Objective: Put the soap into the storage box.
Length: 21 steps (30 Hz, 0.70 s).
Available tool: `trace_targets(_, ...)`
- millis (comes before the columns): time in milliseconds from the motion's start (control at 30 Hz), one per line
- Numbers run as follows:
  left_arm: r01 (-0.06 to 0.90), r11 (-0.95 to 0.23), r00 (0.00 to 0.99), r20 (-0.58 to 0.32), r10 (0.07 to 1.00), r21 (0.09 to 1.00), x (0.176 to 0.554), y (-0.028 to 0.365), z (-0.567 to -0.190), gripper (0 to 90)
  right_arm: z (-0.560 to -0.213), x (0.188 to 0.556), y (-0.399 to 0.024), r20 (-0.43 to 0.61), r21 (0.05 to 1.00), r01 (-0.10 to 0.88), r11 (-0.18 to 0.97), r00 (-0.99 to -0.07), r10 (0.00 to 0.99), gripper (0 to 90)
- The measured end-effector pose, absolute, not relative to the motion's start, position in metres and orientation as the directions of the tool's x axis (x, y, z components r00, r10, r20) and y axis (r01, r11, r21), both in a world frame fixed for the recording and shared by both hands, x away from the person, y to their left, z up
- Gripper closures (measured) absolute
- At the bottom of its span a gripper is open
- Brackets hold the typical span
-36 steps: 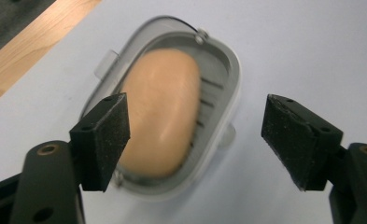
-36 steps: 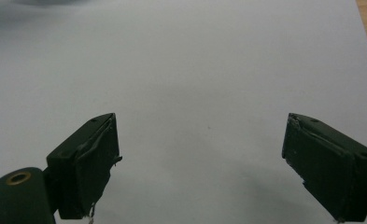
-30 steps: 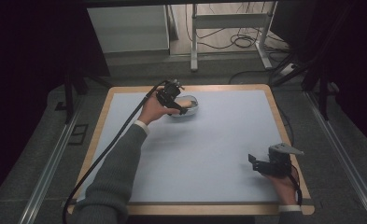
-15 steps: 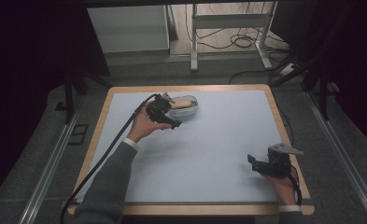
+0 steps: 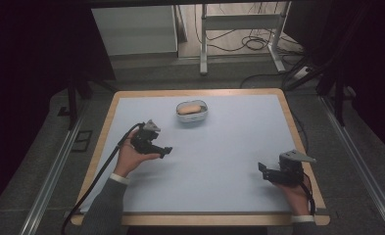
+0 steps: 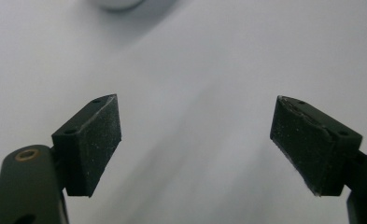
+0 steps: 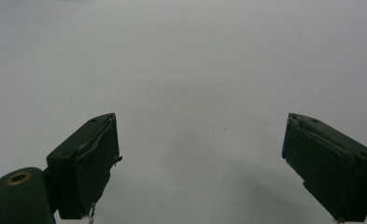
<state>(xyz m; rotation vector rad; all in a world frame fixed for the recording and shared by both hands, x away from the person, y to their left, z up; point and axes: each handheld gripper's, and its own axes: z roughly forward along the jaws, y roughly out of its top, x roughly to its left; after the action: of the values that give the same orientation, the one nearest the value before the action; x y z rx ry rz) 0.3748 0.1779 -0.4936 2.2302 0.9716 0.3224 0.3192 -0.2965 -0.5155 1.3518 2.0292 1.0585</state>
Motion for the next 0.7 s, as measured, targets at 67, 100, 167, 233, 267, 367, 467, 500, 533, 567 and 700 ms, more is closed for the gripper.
trace_targets(67,0.563,-0.493,0.688,-0.047,0.724,0.663,0.365,0.185,-0.500,15.9,-0.515,0.319,-0.296,0.026,0.811,0.545,0.214,-0.400,0.916,10.9)
trace_targets(100,0.567,-0.489,0.685,-0.049,0.727,0.663,0.362,0.188,-0.501,15.9,-0.515,0.319,-0.296,0.026,0.811,0.544,0.215,-0.400,0.916,10.9)
trace_targets(167,0.575,-0.480,0.678,-0.057,0.733,0.663,0.354,0.193,-0.505,15.9,-0.514,0.319,-0.296,0.026,0.811,0.544,0.214,-0.399,0.916,10.9)
trace_targets(233,0.580,-0.462,0.666,-0.064,0.743,0.671,0.345,0.200,-0.508,15.7,-0.514,0.319,-0.295,0.026,0.810,0.546,0.214,-0.399,0.917,10.9)
trace_targets(267,0.583,-0.456,0.662,-0.067,0.747,0.673,0.342,0.202,-0.509,15.7,-0.514,0.319,-0.295,0.026,0.810,0.546,0.214,-0.399,0.917,10.9)
trace_targets(367,0.589,-0.444,0.646,-0.062,0.761,0.675,0.333,0.208,-0.514,15.7,-0.514,0.319,-0.295,0.022,0.810,0.544,0.219,-0.401,0.916,10.9)
trace_targets(467,0.596,-0.448,0.640,-0.057,0.766,0.666,0.330,0.211,-0.516,15.7,-0.515,0.319,-0.294,0.021,0.809,0.544,0.223,-0.405,0.914,10.9)
trace_targets(500,0.596,-0.445,0.636,-0.055,0.769,0.669,0.329,0.212,-0.516,15.7,-0.515,0.319,-0.294,0.021,0.809,0.544,0.223,-0.407,0.913,10.9)
trace_targets(533,0.595,-0.440,0.634,-0.056,0.771,0.673,0.328,0.213,-0.516,15.7,-0.515,0.319,-0.293,0.020,0.810,0.542,0.225,-0.409,0.912,10.9)
trace_targets(567,0.594,-0.436,0.635,-0.061,0.770,0.677,0.327,0.213,-0.515,15.7,-0.515,0.319,-0.293,0.019,0.812,0.539,0.226,-0.411,0.912,10.9)
trace_targets(700,0.591,-0.432,0.636,-0.064,0.769,0.681,0.325,0.213,-0.514,15.7,-0.514,0.320,-0.291,0.015,0.822,0.521,0.232,-0.427,0.904,10.9)
